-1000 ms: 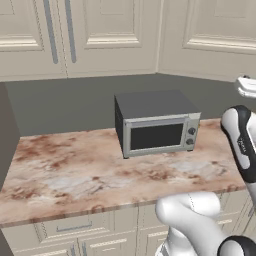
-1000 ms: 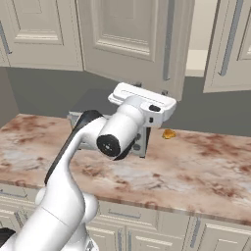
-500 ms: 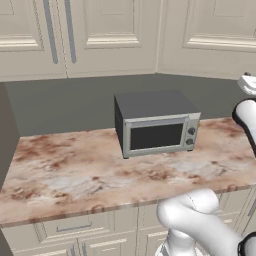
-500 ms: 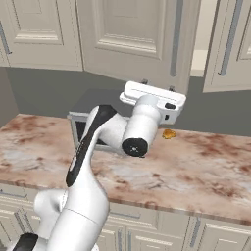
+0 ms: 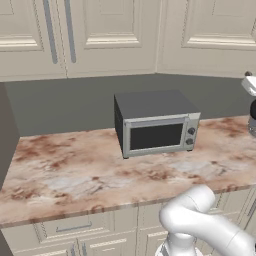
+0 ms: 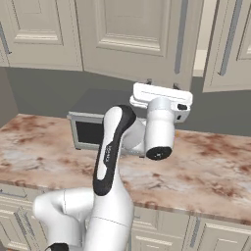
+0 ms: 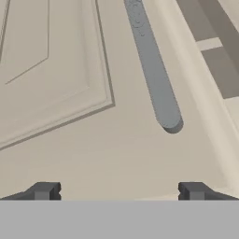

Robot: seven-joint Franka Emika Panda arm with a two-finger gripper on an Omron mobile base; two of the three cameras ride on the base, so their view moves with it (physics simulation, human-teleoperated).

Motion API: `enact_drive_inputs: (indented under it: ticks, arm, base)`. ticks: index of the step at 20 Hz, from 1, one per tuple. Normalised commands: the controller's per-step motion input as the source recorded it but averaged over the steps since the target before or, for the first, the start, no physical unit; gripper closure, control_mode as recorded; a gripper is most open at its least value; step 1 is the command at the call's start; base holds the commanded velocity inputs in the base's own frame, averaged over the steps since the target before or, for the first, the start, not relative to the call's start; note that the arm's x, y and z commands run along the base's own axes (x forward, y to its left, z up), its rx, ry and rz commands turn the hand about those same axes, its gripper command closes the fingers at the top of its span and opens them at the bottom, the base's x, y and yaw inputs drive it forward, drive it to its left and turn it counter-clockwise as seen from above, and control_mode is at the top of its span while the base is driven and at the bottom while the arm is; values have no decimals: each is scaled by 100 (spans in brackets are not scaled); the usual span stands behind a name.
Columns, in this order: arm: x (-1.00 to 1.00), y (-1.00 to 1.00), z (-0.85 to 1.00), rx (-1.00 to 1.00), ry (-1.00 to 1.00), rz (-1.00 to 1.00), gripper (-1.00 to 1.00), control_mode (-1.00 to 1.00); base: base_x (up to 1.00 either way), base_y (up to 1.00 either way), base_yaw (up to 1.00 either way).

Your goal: Close all open cabinet doors.

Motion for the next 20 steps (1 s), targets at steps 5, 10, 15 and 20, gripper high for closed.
enact_drive_inputs:
  ticks: [5,10,15,20]
  arm:
    - [19,2,16,0,0,6,-100,-100]
    - [17,9,27,0,0,0,-100,-100]
    - [21,5,29,0,0,0,-100,-100]
    - [23,3,20,0,2,0,-100,-100]
  base:
    - [0,0,0]
    - [0,0,0]
    - [0,0,0]
    - [0,0,0]
